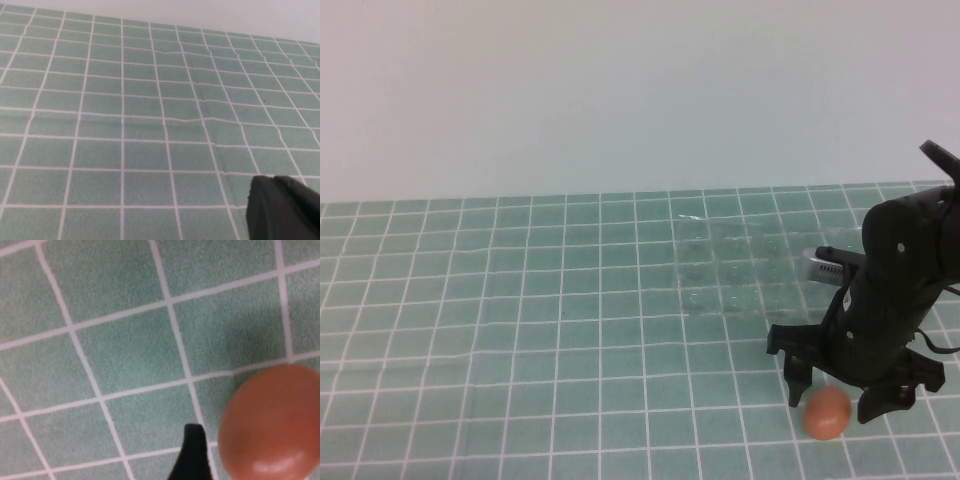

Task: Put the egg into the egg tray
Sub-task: Pick up the egg

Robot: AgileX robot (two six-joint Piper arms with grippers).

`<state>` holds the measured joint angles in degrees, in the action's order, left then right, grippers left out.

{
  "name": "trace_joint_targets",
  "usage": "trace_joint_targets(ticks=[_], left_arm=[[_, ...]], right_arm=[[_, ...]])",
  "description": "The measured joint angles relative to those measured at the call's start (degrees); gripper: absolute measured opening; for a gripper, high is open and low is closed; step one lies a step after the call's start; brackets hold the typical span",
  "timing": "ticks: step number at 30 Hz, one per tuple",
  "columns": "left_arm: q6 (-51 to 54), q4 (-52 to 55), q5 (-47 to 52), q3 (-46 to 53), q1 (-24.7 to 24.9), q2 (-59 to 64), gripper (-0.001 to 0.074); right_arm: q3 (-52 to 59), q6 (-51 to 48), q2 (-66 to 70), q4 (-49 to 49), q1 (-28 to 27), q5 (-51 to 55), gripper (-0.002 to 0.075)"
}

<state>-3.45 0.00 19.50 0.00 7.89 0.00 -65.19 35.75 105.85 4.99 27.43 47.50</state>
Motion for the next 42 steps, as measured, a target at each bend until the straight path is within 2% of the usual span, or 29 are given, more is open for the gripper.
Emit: trace_joint_targets(ticks=[11, 13, 17, 22, 34, 42], left_arm=[[0.0, 0.0, 0.0, 0.0, 0.0, 0.0, -0.0001], [0.0, 0.0, 0.0, 0.0, 0.0, 0.0, -0.0001], [0.0, 0.0, 0.0, 0.0, 0.0, 0.0, -0.0001], [0.0, 0.0, 0.0, 0.0, 0.0, 0.0, -0.0001], [0.0, 0.0, 0.0, 0.0, 0.0, 0.0, -0.0001], [0.0, 0.0, 0.0, 0.0, 0.0, 0.0, -0.0001]], right_arm=[[-0.1, -0.1, 2.6, -1.7, 0.0, -0.5, 0.0557], [-0.1, -0.1, 3.1, -1.8, 0.0, -0.6, 0.0526], [-0.1, -0.5, 3.9, -2.2, 0.0, -0.9, 0.0403], [-0.4, -2.6, 4.0, -2.5, 0.0, -2.1, 0.0377], [-0.4, -20.1, 3.6, -4.6, 0.0, -9.3, 0.0372], [-0.4, -28.7, -0.2, -5.0, 0.0, -22.7, 0.0372]])
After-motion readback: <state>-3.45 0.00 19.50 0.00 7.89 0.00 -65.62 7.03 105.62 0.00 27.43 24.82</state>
